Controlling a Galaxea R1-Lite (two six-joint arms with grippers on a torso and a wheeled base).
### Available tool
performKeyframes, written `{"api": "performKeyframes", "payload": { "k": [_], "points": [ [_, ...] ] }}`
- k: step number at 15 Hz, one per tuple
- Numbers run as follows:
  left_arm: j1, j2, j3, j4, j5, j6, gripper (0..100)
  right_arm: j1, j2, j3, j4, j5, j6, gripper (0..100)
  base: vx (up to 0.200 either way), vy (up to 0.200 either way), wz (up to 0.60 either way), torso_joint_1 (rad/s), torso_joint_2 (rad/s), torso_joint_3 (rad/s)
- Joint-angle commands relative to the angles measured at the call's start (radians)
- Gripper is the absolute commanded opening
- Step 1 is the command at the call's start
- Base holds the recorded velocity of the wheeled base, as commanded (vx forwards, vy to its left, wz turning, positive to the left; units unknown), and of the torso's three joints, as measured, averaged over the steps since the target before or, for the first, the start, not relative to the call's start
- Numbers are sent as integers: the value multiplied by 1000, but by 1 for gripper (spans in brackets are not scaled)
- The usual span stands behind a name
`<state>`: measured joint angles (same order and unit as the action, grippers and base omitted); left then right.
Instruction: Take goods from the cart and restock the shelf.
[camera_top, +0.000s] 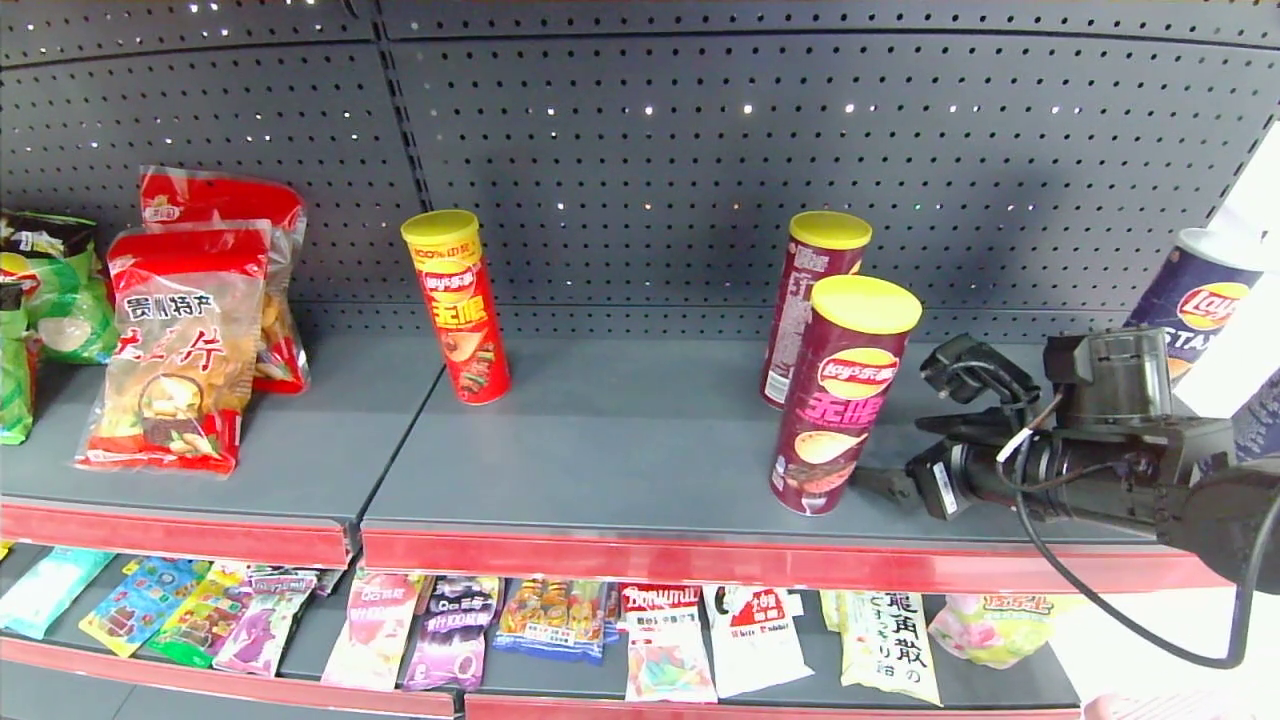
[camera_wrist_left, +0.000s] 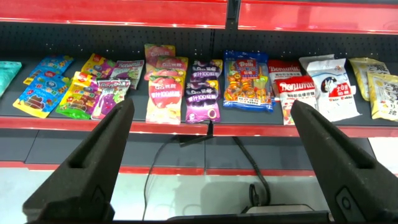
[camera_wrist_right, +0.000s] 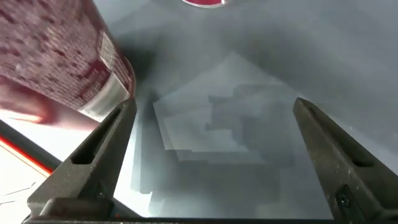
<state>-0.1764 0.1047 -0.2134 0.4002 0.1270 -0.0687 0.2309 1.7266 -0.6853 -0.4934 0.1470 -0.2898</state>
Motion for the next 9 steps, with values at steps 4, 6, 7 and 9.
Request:
{"api": "performKeyframes", "payload": {
  "k": [4,6,7,9],
  "points": [
    [0,0,0,0,-1,0,100,18,4,-5,-1,0,1,100,0,0,0,0,0,0],
    [0,0,0,0,-1,0,100,19,7,-16,-1,0,1,100,0,0,0,0,0,0],
    [0,0,0,0,-1,0,100,19,7,-16,-1,0,1,100,0,0,0,0,0,0],
    [0,0,0,0,-1,-2,100,19,7,-14,-1,0,1,100,0,0,0,0,0,0]
  ]
}}
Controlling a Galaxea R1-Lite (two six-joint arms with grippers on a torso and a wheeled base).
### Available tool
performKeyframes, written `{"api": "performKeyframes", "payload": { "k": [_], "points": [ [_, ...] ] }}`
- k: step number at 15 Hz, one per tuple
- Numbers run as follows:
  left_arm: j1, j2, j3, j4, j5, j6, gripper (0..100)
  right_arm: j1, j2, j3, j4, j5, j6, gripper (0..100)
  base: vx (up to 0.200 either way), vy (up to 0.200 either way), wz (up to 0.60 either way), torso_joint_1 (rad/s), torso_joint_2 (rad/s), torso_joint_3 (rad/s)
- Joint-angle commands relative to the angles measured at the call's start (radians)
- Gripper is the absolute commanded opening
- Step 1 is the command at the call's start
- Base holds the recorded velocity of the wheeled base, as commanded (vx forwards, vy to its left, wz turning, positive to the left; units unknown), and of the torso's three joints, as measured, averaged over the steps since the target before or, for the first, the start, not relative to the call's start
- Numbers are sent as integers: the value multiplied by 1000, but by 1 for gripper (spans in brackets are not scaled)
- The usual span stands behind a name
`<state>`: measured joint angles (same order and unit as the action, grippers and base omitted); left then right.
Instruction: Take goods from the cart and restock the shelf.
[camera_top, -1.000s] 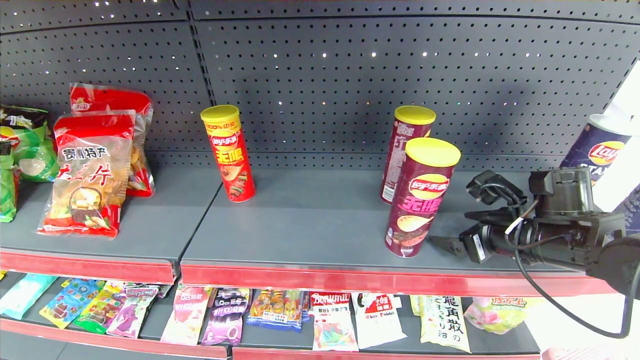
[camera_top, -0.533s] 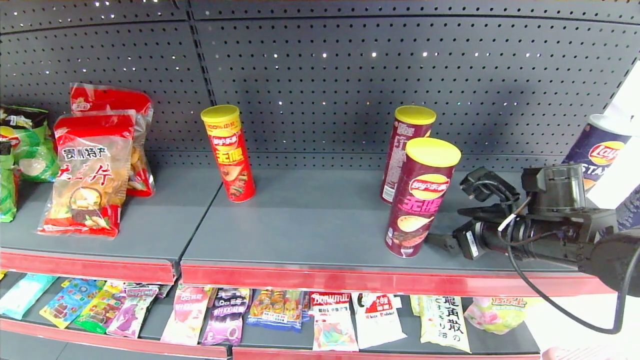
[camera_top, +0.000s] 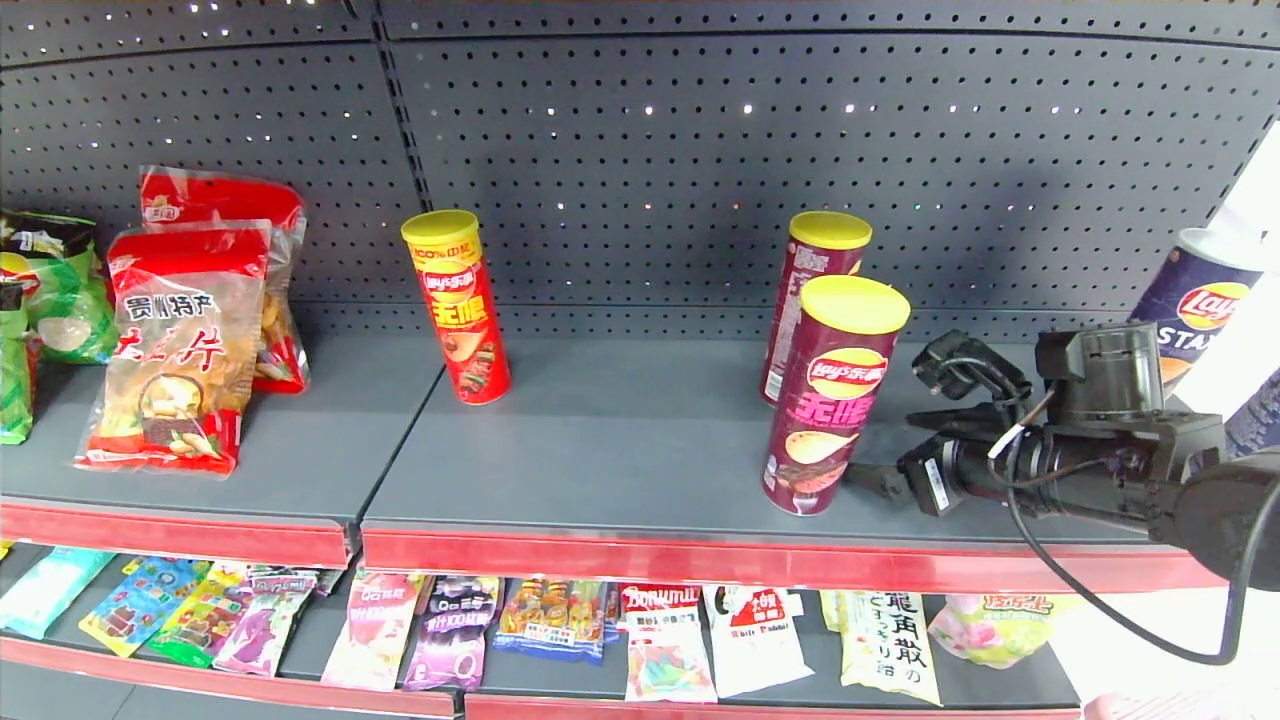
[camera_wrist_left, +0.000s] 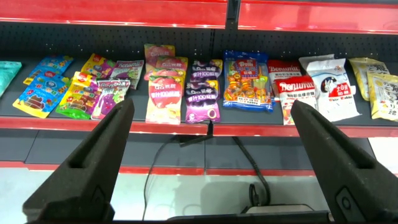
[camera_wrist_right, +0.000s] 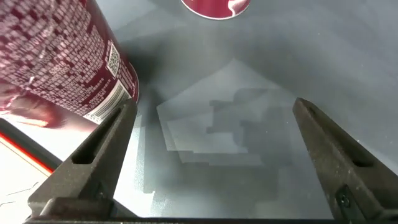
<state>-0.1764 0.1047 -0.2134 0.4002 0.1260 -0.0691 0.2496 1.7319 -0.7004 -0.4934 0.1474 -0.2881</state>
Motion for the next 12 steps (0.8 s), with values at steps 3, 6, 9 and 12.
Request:
{"api": "performKeyframes", "payload": {
  "k": [3,6,9,12],
  "points": [
    [0,0,0,0,1,-1,100,0,1,6,-1,1,0,100,0,0,0,0,0,0],
    [0,0,0,-1,1,0,100,-3,-25,12,-7,1,6,100,0,0,0,0,0,0],
    [-6,15,0,0,-5,3,100,11,-198,122,-13,1,47,100,0,0,0,0,0,0],
    [-49,23,0,0,-37,17,100,43,-405,268,-11,-2,113,100,0,0,0,0,0,0]
  ]
}}
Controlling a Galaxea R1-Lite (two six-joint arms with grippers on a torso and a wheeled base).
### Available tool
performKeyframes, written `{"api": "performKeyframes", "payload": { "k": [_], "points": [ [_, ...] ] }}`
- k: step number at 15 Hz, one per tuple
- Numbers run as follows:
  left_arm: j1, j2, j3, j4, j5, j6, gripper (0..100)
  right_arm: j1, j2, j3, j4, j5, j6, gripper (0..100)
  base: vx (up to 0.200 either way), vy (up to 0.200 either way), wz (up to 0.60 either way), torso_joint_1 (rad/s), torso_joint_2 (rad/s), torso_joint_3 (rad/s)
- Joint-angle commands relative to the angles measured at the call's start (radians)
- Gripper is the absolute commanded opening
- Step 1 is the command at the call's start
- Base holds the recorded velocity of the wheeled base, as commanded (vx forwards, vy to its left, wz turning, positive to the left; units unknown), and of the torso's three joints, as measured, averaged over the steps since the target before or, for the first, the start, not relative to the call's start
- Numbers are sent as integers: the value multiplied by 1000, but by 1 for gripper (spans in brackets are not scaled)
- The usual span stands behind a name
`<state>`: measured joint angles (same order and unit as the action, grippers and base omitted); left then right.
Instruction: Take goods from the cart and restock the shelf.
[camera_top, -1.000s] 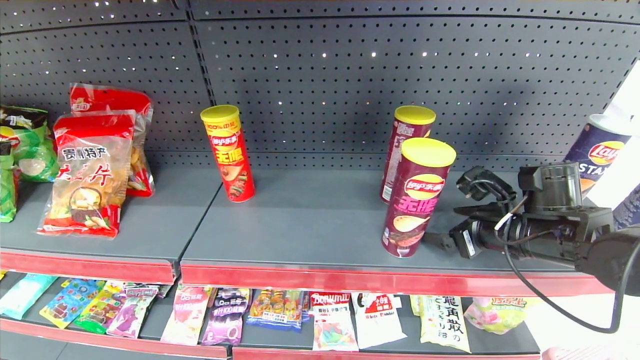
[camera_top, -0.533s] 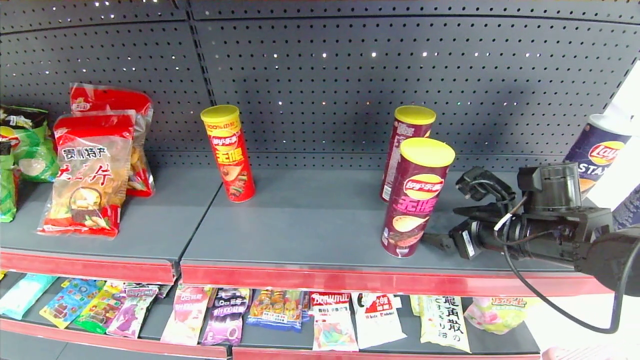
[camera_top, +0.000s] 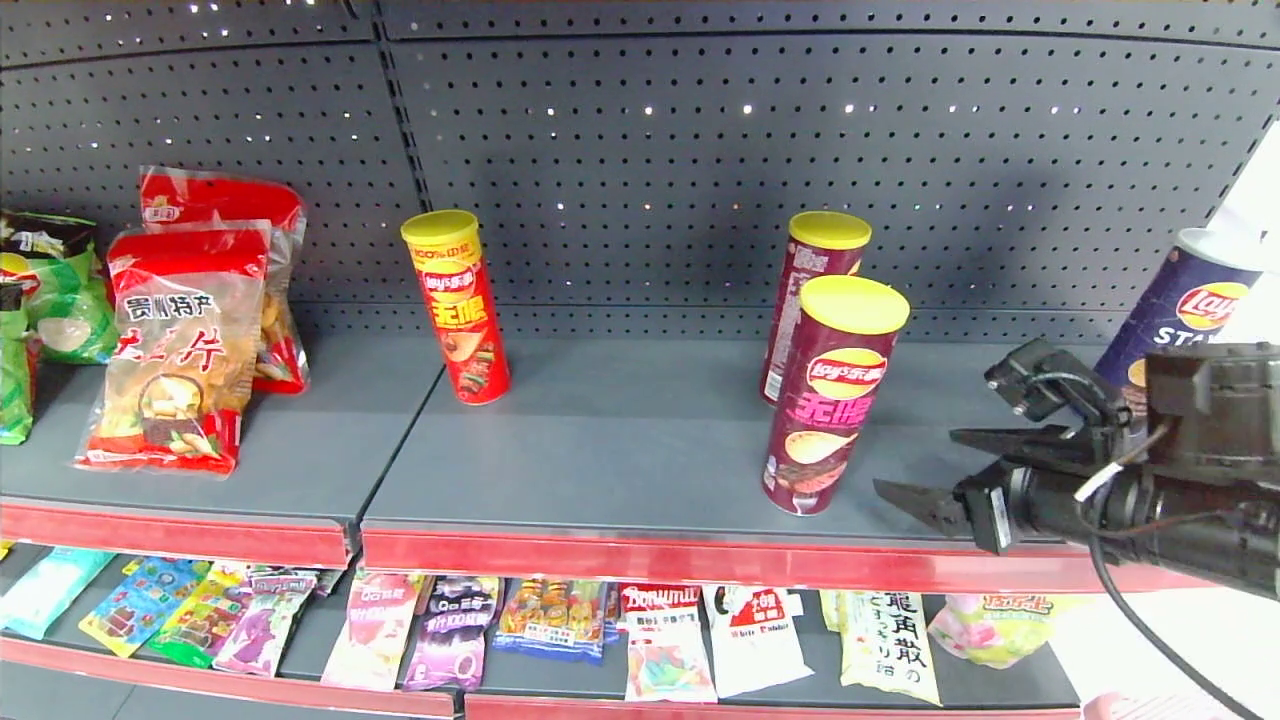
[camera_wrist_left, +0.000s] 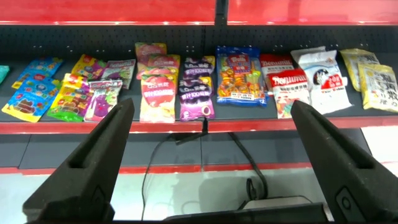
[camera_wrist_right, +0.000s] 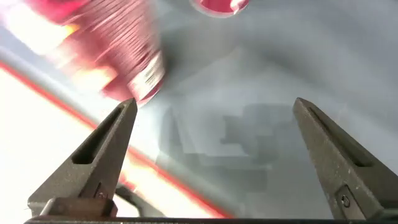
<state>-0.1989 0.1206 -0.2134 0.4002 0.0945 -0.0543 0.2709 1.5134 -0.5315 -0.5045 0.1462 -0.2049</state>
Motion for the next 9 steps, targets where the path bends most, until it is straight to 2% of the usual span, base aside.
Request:
{"api": "performKeyframes", "payload": {
  "k": [1,5,6,7,8,9],
  "points": [
    [-37,8,0,0,-5,4,100,21,-243,136,0,-11,28,100,0,0,0,0,0,0],
    [-54,30,0,0,-7,4,100,24,-509,194,26,-42,13,100,0,0,0,0,0,0],
    [-54,30,0,0,-7,4,100,24,-509,194,26,-42,13,100,0,0,0,0,0,0],
    [-54,30,0,0,-5,4,100,16,-671,169,193,-65,13,100,0,0,0,0,0,0],
    [-53,30,0,0,-1,4,100,-1,-831,61,480,-80,19,100,0,0,0,0,0,0],
    [-53,31,0,0,-1,7,100,-16,-929,-31,702,-85,38,100,0,0,0,0,0,0]
  ]
}}
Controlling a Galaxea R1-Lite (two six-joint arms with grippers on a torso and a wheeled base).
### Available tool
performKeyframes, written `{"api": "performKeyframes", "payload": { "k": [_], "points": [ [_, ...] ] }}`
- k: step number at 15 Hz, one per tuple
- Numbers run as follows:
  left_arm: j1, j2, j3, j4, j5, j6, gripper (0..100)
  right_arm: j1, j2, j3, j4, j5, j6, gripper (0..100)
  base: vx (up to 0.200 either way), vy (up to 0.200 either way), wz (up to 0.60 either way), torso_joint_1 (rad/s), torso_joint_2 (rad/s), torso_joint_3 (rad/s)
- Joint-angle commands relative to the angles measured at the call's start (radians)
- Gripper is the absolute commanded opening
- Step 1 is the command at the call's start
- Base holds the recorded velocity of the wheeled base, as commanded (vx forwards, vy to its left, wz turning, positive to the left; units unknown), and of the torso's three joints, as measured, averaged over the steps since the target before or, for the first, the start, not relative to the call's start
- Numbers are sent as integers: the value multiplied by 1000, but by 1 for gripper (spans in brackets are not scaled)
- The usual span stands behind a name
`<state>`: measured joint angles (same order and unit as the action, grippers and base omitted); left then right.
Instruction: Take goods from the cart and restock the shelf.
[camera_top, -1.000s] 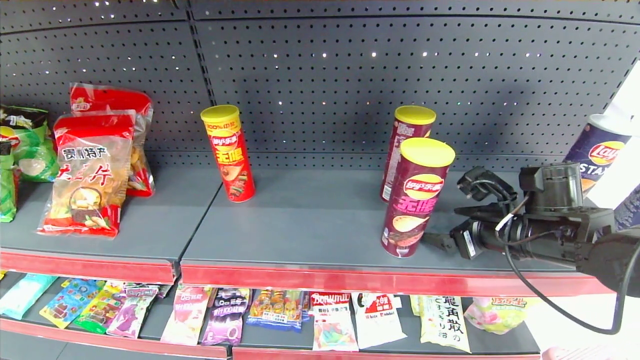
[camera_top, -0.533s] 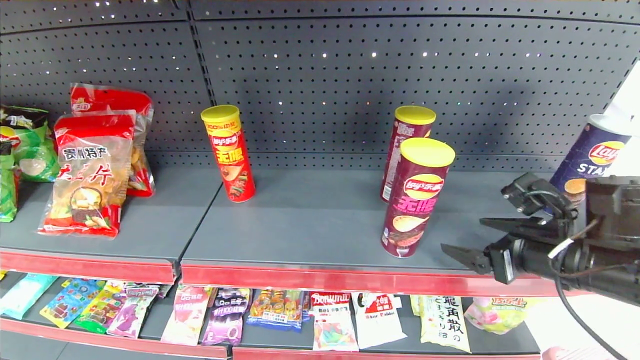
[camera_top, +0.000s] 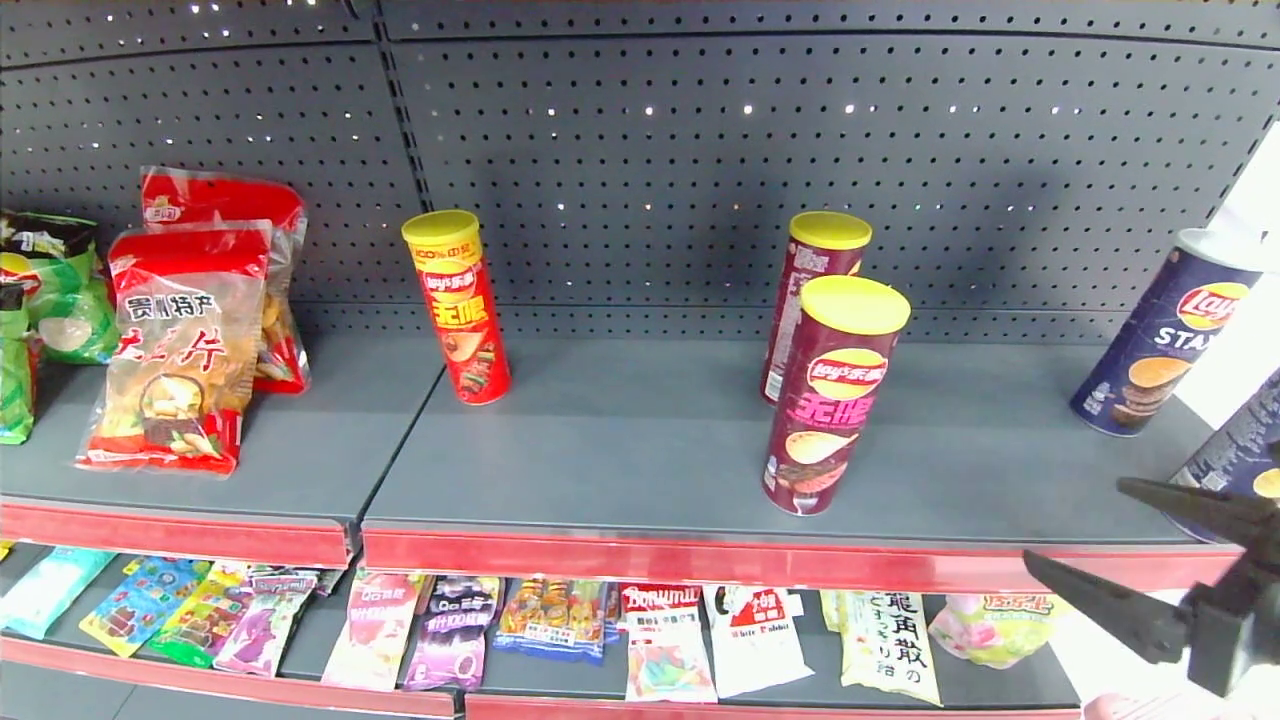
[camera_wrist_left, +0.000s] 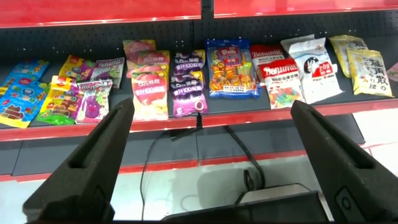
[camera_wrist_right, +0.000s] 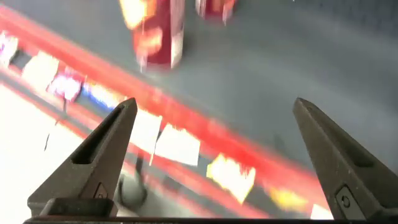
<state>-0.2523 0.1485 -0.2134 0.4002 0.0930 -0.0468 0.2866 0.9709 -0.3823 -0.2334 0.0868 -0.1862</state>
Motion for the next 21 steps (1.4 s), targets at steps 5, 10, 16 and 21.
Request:
{"api": "performKeyframes", "payload": {
  "k": [5,10,16,21],
  "points": [
    [-4,17,-26,-8,-33,31,100,-222,-724,-253,838,-242,62,100,0,0,0,0,0,0],
    [-5,19,-83,6,-78,35,100,-228,-781,-293,951,-295,19,100,0,0,0,0,0,0],
    [-110,-67,-34,34,-39,104,100,-213,-787,-285,980,-292,13,100,0,0,0,0,0,0],
    [-114,-129,-18,32,-41,107,100,-202,-853,-256,987,-298,-16,100,0,0,0,0,0,0]
  ]
}}
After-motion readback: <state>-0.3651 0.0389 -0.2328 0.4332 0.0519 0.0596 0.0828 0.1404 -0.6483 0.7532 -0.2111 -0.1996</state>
